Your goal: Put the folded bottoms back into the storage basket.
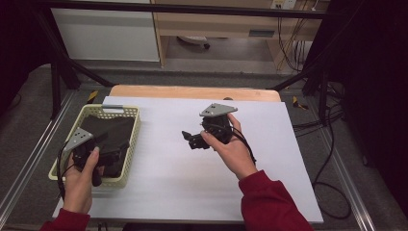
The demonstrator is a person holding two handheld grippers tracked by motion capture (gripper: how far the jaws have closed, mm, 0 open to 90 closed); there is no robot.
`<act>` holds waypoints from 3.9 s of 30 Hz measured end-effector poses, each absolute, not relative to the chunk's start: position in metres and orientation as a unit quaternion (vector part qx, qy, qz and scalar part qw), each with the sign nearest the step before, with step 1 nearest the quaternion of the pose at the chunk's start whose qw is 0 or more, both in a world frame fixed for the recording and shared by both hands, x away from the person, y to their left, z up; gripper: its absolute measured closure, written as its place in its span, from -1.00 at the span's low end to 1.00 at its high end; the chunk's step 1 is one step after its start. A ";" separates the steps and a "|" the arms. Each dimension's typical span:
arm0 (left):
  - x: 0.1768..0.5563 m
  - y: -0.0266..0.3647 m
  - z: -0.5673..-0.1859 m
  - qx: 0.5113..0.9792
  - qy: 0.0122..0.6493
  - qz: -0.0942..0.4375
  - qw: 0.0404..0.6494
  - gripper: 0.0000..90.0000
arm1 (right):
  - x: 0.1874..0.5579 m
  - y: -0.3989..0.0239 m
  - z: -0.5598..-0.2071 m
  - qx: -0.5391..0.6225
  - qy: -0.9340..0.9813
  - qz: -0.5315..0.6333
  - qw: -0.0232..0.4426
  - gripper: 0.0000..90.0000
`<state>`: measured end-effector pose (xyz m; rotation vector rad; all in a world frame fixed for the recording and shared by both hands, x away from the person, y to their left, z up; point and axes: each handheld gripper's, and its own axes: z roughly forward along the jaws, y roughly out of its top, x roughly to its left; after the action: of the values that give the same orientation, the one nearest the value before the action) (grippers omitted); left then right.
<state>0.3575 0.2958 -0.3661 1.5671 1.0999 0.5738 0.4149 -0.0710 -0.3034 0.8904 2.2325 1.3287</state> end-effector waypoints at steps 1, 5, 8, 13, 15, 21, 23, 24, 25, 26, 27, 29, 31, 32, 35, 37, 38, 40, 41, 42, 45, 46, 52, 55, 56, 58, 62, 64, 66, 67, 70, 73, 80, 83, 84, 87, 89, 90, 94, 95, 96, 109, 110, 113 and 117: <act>0.356 0.295 -0.368 0.656 0.464 0.240 0.545 -0.84 | 0.414 -0.075 -0.302 0.323 0.794 0.476 0.197 -0.91; 0.349 0.294 -0.378 0.657 0.461 0.249 0.541 -0.85 | 0.413 -0.091 -0.295 0.333 0.785 0.483 0.200 -0.93; 0.346 0.296 -0.383 0.654 0.468 0.249 0.540 -0.83 | 0.413 -0.103 -0.290 0.342 0.774 0.492 0.206 -0.93; 0.344 0.297 -0.387 0.652 0.469 0.252 0.540 -0.83 | 0.414 -0.122 -0.288 0.348 0.765 0.498 0.214 -0.93; 0.344 0.295 -0.388 0.652 0.470 0.253 0.538 -0.82 | 0.413 -0.131 -0.288 0.355 0.760 0.498 0.218 -0.93; 0.341 0.296 -0.391 0.647 0.476 0.259 0.537 -0.81 | 0.408 -0.158 -0.289 0.377 0.745 0.500 0.229 -0.91; 0.340 0.297 -0.391 0.647 0.476 0.260 0.536 -0.80 | 0.407 -0.166 -0.290 0.385 0.742 0.496 0.236 -0.90; 0.339 0.298 -0.392 0.646 0.476 0.260 0.537 -0.80 | 0.406 -0.169 -0.291 0.388 0.740 0.495 0.237 -0.90; 0.339 0.298 -0.393 0.646 0.476 0.259 0.537 -0.80 | 0.405 -0.173 -0.291 0.391 0.738 0.496 0.237 -0.90; 0.338 0.297 -0.393 0.647 0.475 0.258 0.537 -0.80 | 0.404 -0.176 -0.292 0.394 0.736 0.497 0.238 -0.90; 0.338 0.297 -0.394 0.648 0.474 0.259 0.537 -0.80 | 0.403 -0.180 -0.293 0.395 0.735 0.497 0.239 -0.90; 0.337 0.296 -0.396 0.648 0.475 0.261 0.534 -0.80 | 0.401 -0.186 -0.295 0.399 0.731 0.499 0.242 -0.90; 0.336 0.294 -0.398 0.651 0.476 0.259 0.532 -0.80 | 0.398 -0.192 -0.297 0.400 0.730 0.499 0.241 -0.91; 0.336 0.293 -0.399 0.651 0.476 0.258 0.532 -0.79 | 0.397 -0.194 -0.297 0.401 0.729 0.498 0.243 -0.91; 0.336 0.292 -0.400 0.653 0.473 0.259 0.531 -0.79 | 0.393 -0.202 -0.298 0.400 0.728 0.498 0.249 -0.93; 0.335 0.292 -0.401 0.652 0.475 0.259 0.531 -0.79 | 0.390 -0.207 -0.299 0.399 0.727 0.498 0.253 -0.93; 0.335 0.293 -0.402 0.651 0.476 0.260 0.532 -0.79 | 0.389 -0.209 -0.299 0.399 0.726 0.499 0.255 -0.93; 0.335 0.294 -0.403 0.650 0.477 0.261 0.531 -0.79 | 0.387 -0.214 -0.300 0.399 0.724 0.498 0.261 -0.93; 0.335 0.294 -0.403 0.649 0.479 0.260 0.531 -0.79 | 0.386 -0.216 -0.300 0.397 0.725 0.498 0.261 -0.91; 0.336 0.294 -0.404 0.649 0.479 0.260 0.531 -0.79 | 0.385 -0.219 -0.300 0.397 0.725 0.499 0.261 -0.90; 0.336 0.295 -0.405 0.649 0.482 0.259 0.530 -0.79 | 0.381 -0.228 -0.301 0.400 0.719 0.502 0.266 -0.89; 0.336 0.295 -0.405 0.648 0.483 0.258 0.529 -0.79 | 0.379 -0.231 -0.301 0.400 0.718 0.503 0.268 -0.89; 0.336 0.295 -0.406 0.649 0.485 0.259 0.526 -0.80 | 0.369 -0.250 -0.304 0.407 0.708 0.505 0.279 -0.90; 0.337 0.295 -0.406 0.650 0.485 0.258 0.525 -0.80 | 0.365 -0.258 -0.308 0.412 0.703 0.507 0.279 -0.91; 0.337 0.295 -0.407 0.650 0.486 0.258 0.524 -0.80 | 0.364 -0.260 -0.310 0.415 0.702 0.507 0.280 -0.92; 0.337 0.295 -0.407 0.651 0.486 0.260 0.522 -0.80 | 0.361 -0.264 -0.314 0.418 0.701 0.505 0.282 -0.92; 0.337 0.295 -0.407 0.652 0.485 0.263 0.520 -0.80 | 0.356 -0.272 -0.322 0.429 0.689 0.508 0.289 -0.93; 0.337 0.295 -0.407 0.652 0.485 0.263 0.520 -0.80 | 0.354 -0.275 -0.326 0.432 0.688 0.508 0.286 -0.92; 0.337 0.295 -0.407 0.652 0.483 0.263 0.521 -0.80 | 0.352 -0.277 -0.331 0.433 0.689 0.506 0.285 -0.92; 0.336 0.295 -0.407 0.652 0.481 0.261 0.524 -0.80 | 0.351 -0.277 -0.334 0.435 0.688 0.506 0.284 -0.92; 0.336 0.295 -0.407 0.652 0.480 0.260 0.526 -0.81 | 0.347 -0.277 -0.343 0.436 0.688 0.509 0.278 -0.93; 0.337 0.295 -0.407 0.653 0.480 0.262 0.524 -0.81 | 0.344 -0.276 -0.352 0.436 0.688 0.511 0.274 -0.94; 0.336 0.295 -0.407 0.653 0.481 0.262 0.524 -0.81 | 0.335 -0.277 -0.371 0.449 0.693 0.503 0.255 -0.94; 0.336 0.295 -0.408 0.652 0.480 0.262 0.525 -0.81 | 0.330 -0.278 -0.380 0.451 0.694 0.501 0.251 -0.92; 0.336 0.295 -0.407 0.653 0.479 0.261 0.525 -0.81 | 0.328 -0.278 -0.382 0.453 0.695 0.501 0.247 -0.92; 0.337 0.295 -0.408 0.653 0.479 0.261 0.526 -0.81 | 0.324 -0.279 -0.388 0.455 0.696 0.500 0.241 -0.92; 0.337 0.295 -0.408 0.654 0.478 0.262 0.525 -0.81 | 0.322 -0.279 -0.390 0.455 0.696 0.501 0.240 -0.92; 0.337 0.295 -0.408 0.654 0.477 0.262 0.525 -0.81 | 0.322 -0.278 -0.391 0.456 0.695 0.501 0.240 -0.92; 0.337 0.295 -0.408 0.654 0.478 0.261 0.525 -0.81 | 0.320 -0.276 -0.396 0.461 0.686 0.517 0.223 -0.93; 0.337 0.295 -0.408 0.654 0.477 0.261 0.526 -0.81 | 0.320 -0.274 -0.397 0.459 0.689 0.514 0.225 -0.93; 0.337 0.295 -0.408 0.655 0.477 0.261 0.525 -0.81 | 0.320 -0.272 -0.397 0.456 0.692 0.511 0.226 -0.93; 0.336 0.295 -0.408 0.654 0.477 0.261 0.526 -0.81 | 0.319 -0.258 -0.415 0.447 0.711 0.495 0.222 -0.92; 0.336 0.295 -0.408 0.654 0.477 0.261 0.526 -0.81 | 0.320 -0.258 -0.417 0.446 0.712 0.494 0.222 -0.92; 0.336 0.294 -0.408 0.655 0.476 0.261 0.526 -0.81 | 0.322 -0.256 -0.421 0.446 0.717 0.489 0.219 -0.92; 0.336 0.295 -0.408 0.654 0.476 0.260 0.527 -0.80 | 0.325 -0.251 -0.425 0.441 0.723 0.484 0.220 -0.92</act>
<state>0.3363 0.2945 -0.4076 1.5632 1.1384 0.6224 0.3248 -0.2507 -0.4255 1.2202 1.9985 1.3396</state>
